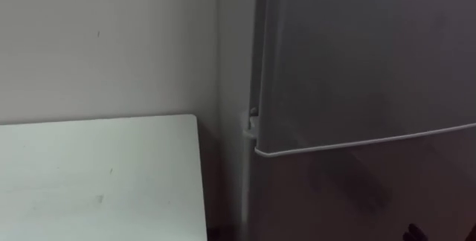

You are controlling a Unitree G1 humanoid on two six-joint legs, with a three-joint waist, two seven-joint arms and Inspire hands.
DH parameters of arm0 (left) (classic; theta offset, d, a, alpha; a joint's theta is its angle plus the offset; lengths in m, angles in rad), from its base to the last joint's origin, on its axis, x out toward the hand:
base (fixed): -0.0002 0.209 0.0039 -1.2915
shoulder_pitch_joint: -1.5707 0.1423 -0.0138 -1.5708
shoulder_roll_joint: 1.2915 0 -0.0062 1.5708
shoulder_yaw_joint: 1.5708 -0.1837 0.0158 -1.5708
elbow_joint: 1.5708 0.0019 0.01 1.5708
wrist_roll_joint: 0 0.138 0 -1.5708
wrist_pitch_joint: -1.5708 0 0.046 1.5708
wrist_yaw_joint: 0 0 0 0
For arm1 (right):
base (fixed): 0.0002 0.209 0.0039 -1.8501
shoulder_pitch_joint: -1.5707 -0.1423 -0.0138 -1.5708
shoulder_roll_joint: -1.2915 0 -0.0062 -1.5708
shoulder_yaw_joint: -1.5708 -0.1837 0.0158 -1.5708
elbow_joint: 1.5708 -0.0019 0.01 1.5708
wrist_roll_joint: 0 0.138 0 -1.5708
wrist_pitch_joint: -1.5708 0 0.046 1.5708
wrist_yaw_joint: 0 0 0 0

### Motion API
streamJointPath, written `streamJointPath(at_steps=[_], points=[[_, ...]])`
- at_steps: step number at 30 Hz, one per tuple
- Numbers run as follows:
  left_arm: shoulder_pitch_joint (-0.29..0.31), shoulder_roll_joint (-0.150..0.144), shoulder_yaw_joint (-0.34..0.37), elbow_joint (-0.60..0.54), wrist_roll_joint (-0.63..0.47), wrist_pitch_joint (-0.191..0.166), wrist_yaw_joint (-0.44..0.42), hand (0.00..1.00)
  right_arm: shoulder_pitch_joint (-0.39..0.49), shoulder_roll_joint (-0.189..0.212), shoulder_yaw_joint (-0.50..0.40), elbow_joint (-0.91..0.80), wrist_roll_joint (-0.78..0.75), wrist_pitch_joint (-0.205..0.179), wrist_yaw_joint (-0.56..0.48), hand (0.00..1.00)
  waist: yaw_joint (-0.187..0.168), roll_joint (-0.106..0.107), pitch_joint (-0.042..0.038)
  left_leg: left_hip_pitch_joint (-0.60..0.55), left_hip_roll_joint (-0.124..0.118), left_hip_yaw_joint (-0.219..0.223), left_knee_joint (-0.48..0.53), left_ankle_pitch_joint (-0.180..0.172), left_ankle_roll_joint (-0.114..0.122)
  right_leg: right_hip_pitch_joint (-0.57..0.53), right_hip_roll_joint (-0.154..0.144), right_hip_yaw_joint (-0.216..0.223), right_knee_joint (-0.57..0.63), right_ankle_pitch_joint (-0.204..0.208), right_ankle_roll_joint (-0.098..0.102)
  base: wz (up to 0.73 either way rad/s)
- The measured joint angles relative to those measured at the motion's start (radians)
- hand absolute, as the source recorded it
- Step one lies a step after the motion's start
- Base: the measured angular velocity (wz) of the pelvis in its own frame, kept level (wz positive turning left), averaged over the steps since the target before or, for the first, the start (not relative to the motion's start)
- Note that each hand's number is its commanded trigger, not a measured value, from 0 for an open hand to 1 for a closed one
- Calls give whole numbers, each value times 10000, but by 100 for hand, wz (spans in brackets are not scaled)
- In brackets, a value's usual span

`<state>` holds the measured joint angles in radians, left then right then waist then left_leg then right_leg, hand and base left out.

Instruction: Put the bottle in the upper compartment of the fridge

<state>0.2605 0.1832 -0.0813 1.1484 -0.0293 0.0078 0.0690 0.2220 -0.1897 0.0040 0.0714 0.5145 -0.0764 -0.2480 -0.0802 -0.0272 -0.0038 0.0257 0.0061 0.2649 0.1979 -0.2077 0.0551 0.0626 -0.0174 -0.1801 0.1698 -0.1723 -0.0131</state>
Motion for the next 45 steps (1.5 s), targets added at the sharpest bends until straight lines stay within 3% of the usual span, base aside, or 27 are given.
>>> streamJointPath(at_steps=[11,17,23,28,33,38,45], points=[[84,-56,8,-349,4,-14,101,0,-7,-5,-419,480,-108,-136,-537,0,-6,8,3,15,-8,3,26,-2,-3,-91,-40,-41,-12,-21,3,0],[208,-56,186,-656,-20,-13,101,0,-8,-24,-1220,784,-76,-137,-1455,0,-65,-45,-1,25,-34,5,4,-7,8,39,-85,-149,-20,-39,31,2],[295,-67,851,-797,-177,-137,101,0,-57,-104,-2566,604,-64,-175,-2263,0,-309,-201,-18,47,-79,-179,-18,-5,11,71,-113,-256,-9,-105,55,10],[464,-96,1192,-1031,-199,-175,102,0,-64,-381,-3837,-335,-119,-216,-3584,0,-310,-316,-2,121,-119,-188,-131,15,18,85,-67,-213,7,-113,60,-2],[436,-75,1191,-1024,-195,-363,108,0,-213,-705,-3918,-1169,-635,-557,-4589,0,-275,-371,14,171,-177,-187,-205,16,28,74,-86,-207,10,-135,96,-2],[425,-80,1237,-1025,-198,-397,108,0,-811,-776,-4206,-2113,-1293,-579,-5046,0,-197,-425,0,173,-216,-217,-282,40,69,8,-108,-209,6,-158,142,1],[224,-82,1178,-334,-192,-518,364,0,-1734,-1325,-4157,-4001,-2761,-770,-5506,0,54,-438,11,187,-192,-218,-322,39,61,68,-94,-278,59,-153,139,1]])
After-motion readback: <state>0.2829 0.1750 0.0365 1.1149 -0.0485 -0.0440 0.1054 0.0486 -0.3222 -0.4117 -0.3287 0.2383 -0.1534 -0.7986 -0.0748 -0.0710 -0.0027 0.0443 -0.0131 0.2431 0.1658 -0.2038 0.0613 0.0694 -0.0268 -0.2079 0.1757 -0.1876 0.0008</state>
